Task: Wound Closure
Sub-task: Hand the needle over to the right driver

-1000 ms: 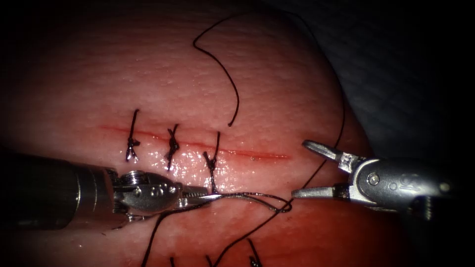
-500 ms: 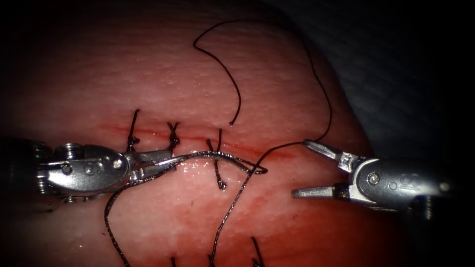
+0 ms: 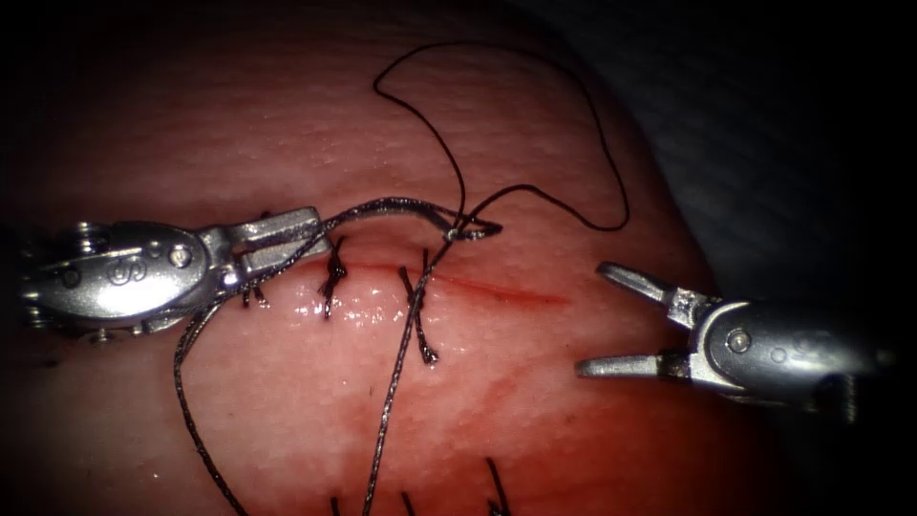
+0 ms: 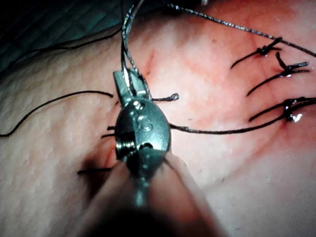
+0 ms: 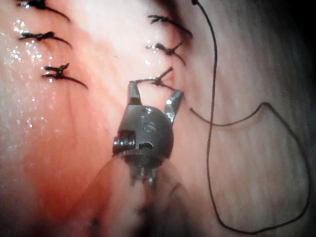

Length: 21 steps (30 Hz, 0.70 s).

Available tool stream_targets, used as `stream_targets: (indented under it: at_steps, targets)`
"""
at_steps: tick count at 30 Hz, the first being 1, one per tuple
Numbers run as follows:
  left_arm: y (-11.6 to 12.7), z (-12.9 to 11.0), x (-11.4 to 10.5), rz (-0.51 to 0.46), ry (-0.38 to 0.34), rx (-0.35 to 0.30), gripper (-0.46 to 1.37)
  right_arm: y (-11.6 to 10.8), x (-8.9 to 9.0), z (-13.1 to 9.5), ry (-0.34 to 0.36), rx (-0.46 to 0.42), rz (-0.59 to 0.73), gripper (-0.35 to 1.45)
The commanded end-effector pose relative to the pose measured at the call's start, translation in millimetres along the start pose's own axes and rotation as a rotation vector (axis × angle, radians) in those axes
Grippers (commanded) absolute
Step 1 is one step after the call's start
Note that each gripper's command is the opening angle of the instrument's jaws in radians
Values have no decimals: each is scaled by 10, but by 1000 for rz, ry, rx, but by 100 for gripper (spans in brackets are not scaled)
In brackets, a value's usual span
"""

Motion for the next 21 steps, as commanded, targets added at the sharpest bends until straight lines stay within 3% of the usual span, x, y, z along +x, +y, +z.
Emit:
stream_targets:
  at_steps: [1,13,21]
  targets:
    - [0,6,-4,-41,37,-40,-34,-3,1,0,2,-3,23,88]
    - [16,58,-29,-151,162,-160,-35,3,2,7,59,-54,56,83]
    - [21,59,-34,-153,185,-175,-35,5,-1,9,58,-56,60,81]
